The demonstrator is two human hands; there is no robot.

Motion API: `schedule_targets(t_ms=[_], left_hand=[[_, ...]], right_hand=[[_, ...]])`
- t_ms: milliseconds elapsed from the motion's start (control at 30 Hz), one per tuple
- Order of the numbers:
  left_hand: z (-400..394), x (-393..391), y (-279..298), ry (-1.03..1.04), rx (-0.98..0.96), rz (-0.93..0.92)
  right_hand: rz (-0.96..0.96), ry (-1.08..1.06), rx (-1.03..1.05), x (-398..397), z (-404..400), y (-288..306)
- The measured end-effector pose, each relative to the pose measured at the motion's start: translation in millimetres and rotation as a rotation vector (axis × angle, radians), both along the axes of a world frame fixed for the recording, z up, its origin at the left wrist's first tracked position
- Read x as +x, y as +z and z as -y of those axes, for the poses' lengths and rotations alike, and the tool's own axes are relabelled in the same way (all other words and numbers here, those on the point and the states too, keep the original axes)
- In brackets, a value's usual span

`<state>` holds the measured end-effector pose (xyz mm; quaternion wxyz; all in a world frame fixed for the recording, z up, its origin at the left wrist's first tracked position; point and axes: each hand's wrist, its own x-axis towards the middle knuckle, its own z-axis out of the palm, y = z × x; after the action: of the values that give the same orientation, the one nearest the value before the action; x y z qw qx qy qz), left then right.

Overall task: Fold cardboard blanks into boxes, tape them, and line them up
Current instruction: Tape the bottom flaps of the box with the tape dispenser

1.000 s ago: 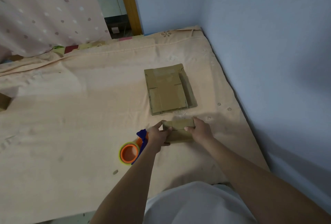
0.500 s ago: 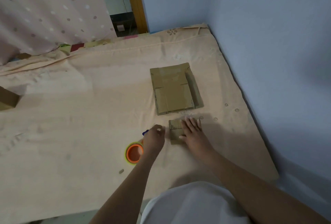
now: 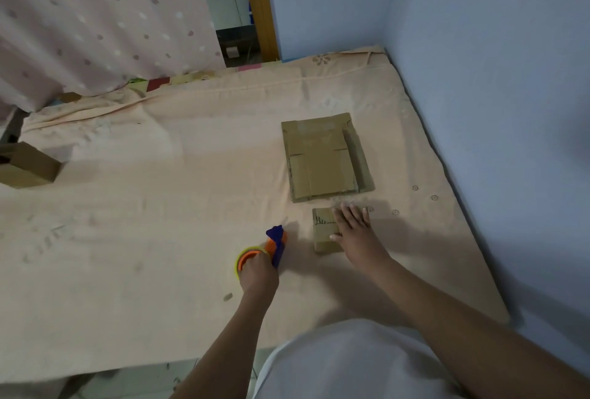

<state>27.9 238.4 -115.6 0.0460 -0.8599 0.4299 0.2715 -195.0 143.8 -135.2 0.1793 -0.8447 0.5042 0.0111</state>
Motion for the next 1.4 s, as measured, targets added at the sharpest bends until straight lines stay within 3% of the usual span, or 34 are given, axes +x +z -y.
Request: schedule_targets(t_ms=[267, 467, 533, 767, 1033, 1233, 1300, 1400], left_hand=[[25.0, 9.0, 37.0, 0.021, -0.075, -0.077], [60.6, 2.4, 58.7, 0.168, -0.34, -0.444], [69.5, -5.9, 68.4, 0.118, -0.385, -0.541], [89.2, -30.1, 79.4, -0.117, -0.334, -0.535], [95.6, -24.3, 75.0, -0.274, -0.229, -0.564], [99.9, -18.6, 74.8, -0.371, -0.156, -0.571], [102.4, -16.5, 73.4, -0.388, -0.146, -0.571], [105.0, -16.5, 73.1, -0.409, -0.133, -0.563]], right_hand=[[-0.026, 0.003, 0.034, 1.6, -0.2, 6.0], [-0.057, -0.014, 0.098, 5.5, 1.4, 14.7], [-0.047, -0.028, 0.137, 7.3, 2.8, 18.3], [0.078, -0.062, 0.211, 3.8, 4.2, 24.4], [0.442, -0.285, 0.27, -11.6, 4.3, 29.0], [0.836, -0.918, 0.232, -18.6, 16.8, 61.5], [0.991, -1.022, 0.367, -17.1, 27.1, 73.3], [1.122, -1.109, 0.746, -14.6, 36.8, 88.5]])
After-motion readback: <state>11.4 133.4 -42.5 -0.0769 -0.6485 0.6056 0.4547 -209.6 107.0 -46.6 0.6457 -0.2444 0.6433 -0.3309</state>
